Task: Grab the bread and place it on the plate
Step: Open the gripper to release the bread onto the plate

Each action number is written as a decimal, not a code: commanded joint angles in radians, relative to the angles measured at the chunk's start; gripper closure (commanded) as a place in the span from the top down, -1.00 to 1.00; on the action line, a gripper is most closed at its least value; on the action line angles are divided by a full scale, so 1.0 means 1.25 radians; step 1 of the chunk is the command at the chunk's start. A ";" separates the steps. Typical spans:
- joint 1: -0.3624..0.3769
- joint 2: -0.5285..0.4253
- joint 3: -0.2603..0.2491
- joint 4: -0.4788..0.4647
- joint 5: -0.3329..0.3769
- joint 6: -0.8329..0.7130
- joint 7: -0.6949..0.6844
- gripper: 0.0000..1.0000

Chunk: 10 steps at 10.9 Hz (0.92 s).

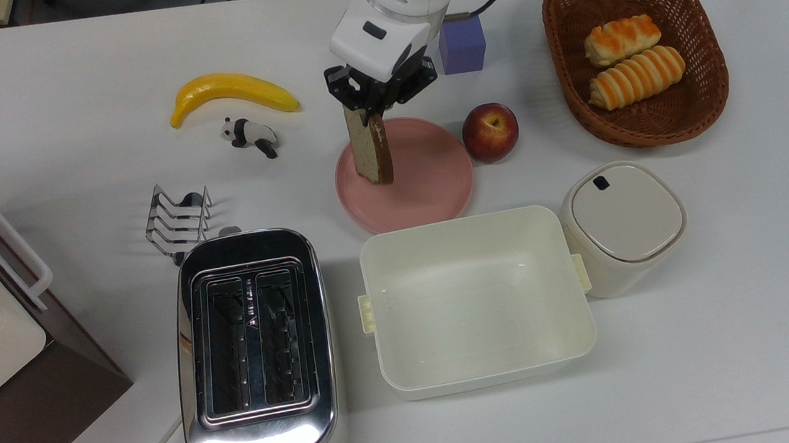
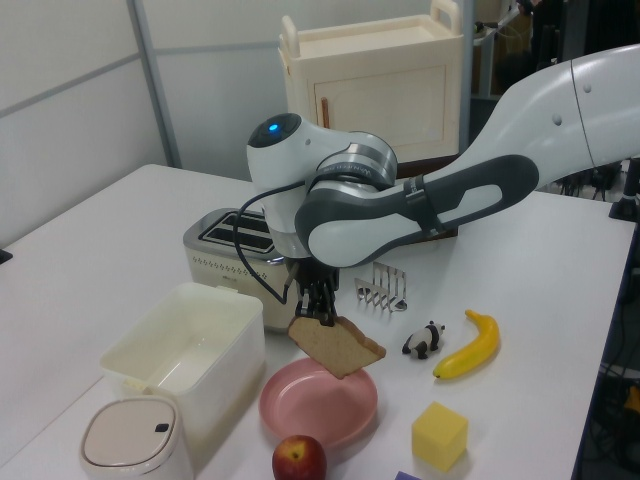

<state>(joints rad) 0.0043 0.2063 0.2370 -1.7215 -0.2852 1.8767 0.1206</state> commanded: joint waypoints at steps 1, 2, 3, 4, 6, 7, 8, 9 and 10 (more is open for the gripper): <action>0.001 -0.009 -0.003 -0.024 -0.029 0.046 -0.004 -1.00; 0.001 -0.009 -0.003 -0.023 -0.036 0.049 -0.003 -1.00; 0.001 -0.009 -0.003 -0.024 -0.037 0.051 -0.003 -1.00; 0.001 -0.008 -0.003 -0.025 -0.045 0.051 -0.003 -1.00; 0.001 -0.008 -0.003 -0.030 -0.059 0.060 -0.003 -1.00; 0.001 -0.008 -0.003 -0.034 -0.060 0.062 -0.003 -1.00; 0.001 -0.008 -0.003 -0.034 -0.060 0.061 -0.002 -0.85; 0.003 -0.008 -0.003 -0.035 -0.063 0.058 -0.001 0.57; 0.003 -0.008 -0.003 -0.035 -0.077 0.055 0.000 1.00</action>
<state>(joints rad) 0.0041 0.2183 0.2370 -1.7308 -0.3444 1.9164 0.1207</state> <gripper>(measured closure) 0.859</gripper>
